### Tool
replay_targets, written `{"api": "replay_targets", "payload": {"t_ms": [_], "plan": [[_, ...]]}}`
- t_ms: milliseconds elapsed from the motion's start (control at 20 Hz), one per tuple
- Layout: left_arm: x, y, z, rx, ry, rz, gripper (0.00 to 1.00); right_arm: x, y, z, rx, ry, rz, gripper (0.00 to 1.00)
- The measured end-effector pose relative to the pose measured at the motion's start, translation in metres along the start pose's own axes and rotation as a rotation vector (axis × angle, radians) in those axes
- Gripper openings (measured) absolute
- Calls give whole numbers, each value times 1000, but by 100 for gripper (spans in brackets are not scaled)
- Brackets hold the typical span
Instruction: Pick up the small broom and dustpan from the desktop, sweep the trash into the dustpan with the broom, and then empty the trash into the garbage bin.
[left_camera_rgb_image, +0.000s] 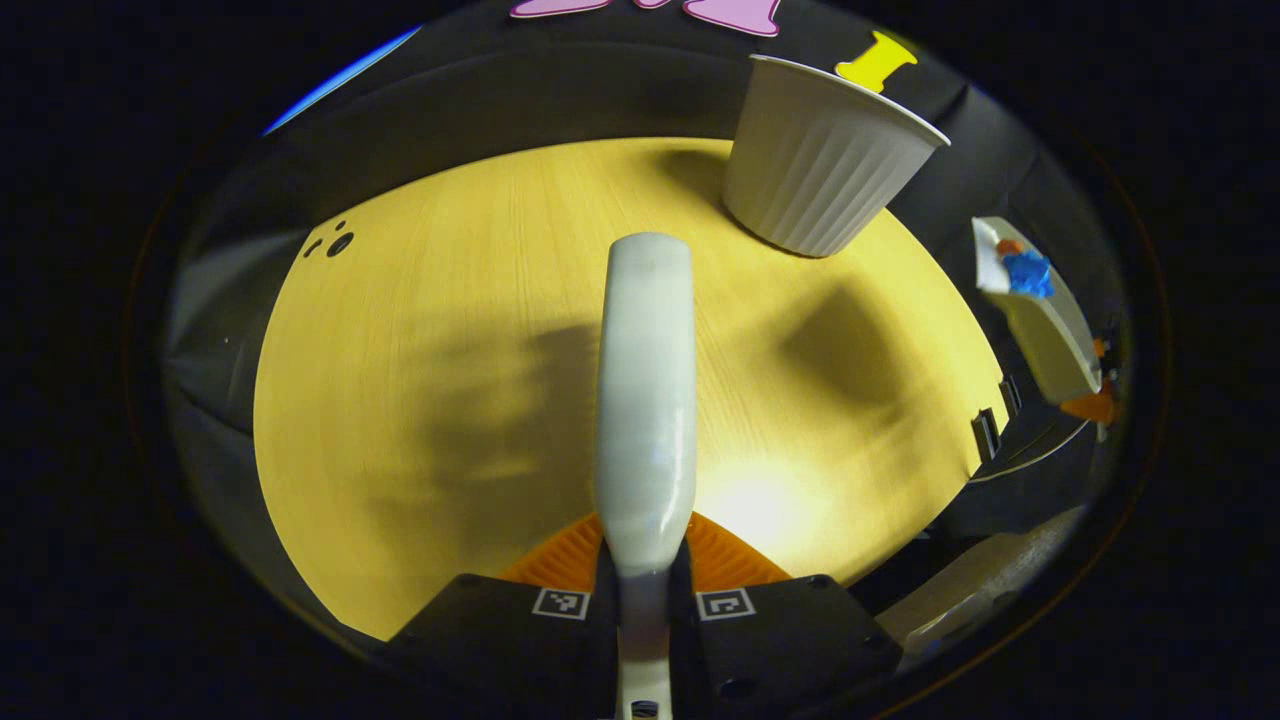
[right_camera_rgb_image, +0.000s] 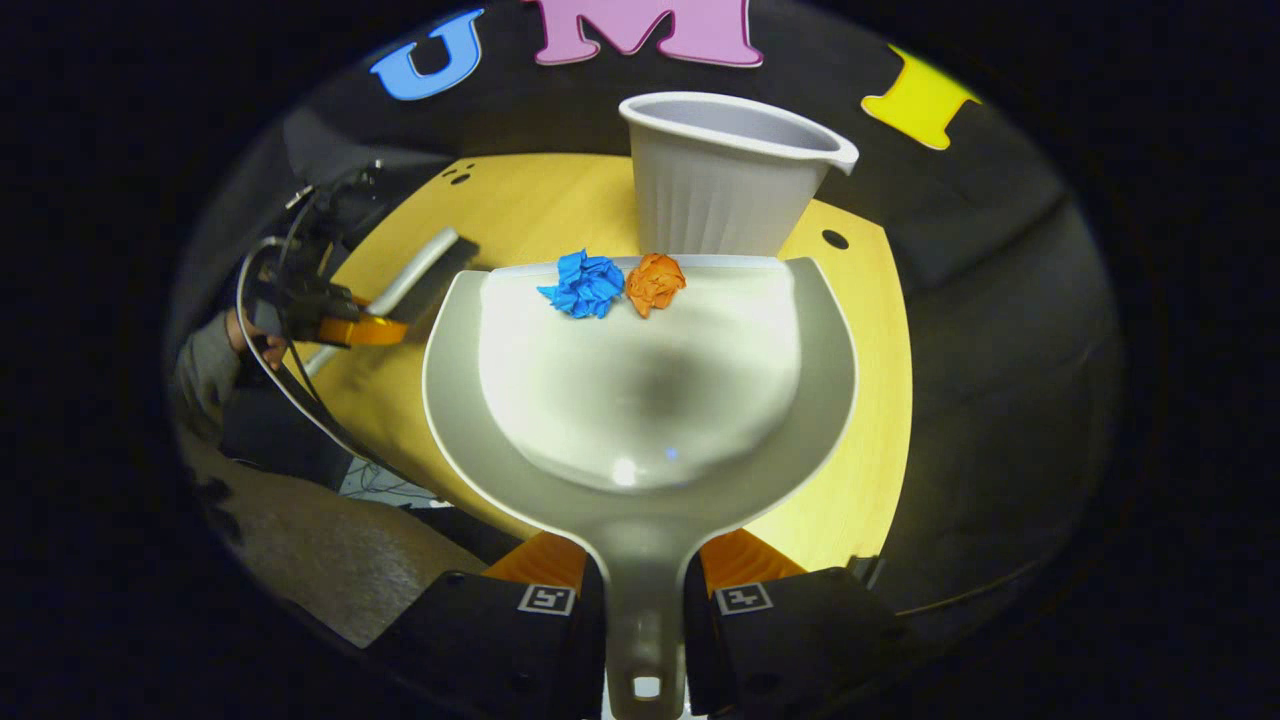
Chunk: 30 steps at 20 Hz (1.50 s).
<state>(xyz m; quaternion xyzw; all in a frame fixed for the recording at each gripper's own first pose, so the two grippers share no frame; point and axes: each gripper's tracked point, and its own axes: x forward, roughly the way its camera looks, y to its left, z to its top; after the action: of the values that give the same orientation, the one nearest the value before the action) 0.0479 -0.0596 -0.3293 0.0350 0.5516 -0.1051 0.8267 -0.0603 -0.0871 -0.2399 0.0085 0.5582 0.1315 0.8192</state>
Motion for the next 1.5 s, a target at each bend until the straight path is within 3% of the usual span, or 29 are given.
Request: {"api": "replay_targets", "payload": {"t_ms": [350,450,500,700,850,1000,1150,1200,1250,1450,1500], "plan": [[7,7,-7,-9,2,-26,25,-59,-53,81,19,-65,-118,36],[7,10,-12,0,2,-27,24,-60,-72,106,21,-82,-161,31],[5,13,-16,3,2,-31,24,-55,-90,127,21,-79,-198,36],[1,17,-26,17,0,-35,24,-39,-123,165,-3,-67,-274,36],[-2,21,-38,12,1,-43,24,-26,-148,185,-46,2,-351,31],[-6,28,-48,22,3,-41,24,-22,-158,199,-142,100,-409,36],[-10,34,-56,24,1,-42,24,-16,-159,214,-222,195,-436,40],[-10,35,-60,21,0,-42,24,-16,-159,217,-249,229,-442,32],[-10,36,-63,16,0,-43,24,-15,-160,223,-275,257,-449,31],[-7,36,-73,-3,9,-46,24,-18,-161,241,-358,353,-483,40],[-7,35,-73,-4,8,-48,24,-16,-162,239,-360,367,-477,36]]}}
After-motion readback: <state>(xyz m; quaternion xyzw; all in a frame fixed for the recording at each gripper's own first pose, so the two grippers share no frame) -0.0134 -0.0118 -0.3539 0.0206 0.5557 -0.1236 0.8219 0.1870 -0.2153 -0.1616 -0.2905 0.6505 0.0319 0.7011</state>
